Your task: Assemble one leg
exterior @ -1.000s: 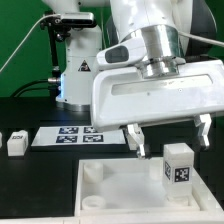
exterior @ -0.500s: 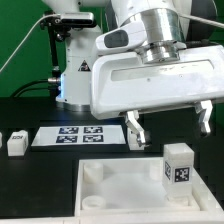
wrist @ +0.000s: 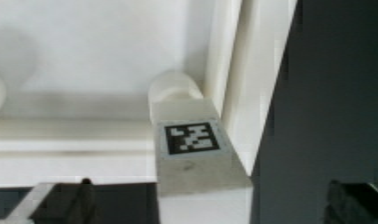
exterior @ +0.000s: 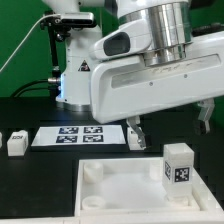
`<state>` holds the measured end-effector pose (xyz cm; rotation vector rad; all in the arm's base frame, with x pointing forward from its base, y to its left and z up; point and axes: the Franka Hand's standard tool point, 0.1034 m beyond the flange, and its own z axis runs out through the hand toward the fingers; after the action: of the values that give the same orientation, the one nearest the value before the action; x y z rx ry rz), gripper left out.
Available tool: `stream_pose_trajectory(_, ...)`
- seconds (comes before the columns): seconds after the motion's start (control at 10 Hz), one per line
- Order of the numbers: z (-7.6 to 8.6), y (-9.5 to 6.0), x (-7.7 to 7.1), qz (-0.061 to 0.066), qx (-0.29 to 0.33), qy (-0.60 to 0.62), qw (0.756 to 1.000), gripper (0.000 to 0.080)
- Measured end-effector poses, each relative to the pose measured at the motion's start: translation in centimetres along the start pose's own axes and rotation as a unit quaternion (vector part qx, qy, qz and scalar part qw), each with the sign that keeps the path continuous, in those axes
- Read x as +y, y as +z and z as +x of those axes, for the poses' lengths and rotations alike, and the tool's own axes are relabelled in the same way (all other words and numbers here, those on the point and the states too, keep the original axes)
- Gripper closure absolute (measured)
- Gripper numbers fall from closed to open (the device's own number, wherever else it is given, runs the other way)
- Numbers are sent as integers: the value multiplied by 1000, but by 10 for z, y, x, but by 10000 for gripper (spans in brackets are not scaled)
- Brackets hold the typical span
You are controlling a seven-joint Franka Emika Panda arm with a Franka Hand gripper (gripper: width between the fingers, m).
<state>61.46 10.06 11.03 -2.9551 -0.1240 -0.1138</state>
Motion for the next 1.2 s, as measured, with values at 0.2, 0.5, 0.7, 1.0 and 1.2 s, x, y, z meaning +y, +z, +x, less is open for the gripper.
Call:
stream_pose_trajectory(0.2, 2, 0, -1, 6, -34, 0, 999, 150)
stream_pose_trajectory(0.5, 3, -3, -7, 0, -42, 47, 998, 150)
stream_pose_trajectory(0.7, 5, -4, -4, -31, -45, 55, 997, 150)
stream_pose_trajectory(1.0, 6, -4, 7, -28, -45, 40, 998, 150)
stream_pose_trajectory(1.2, 6, -3, 6, -28, -45, 39, 998, 150)
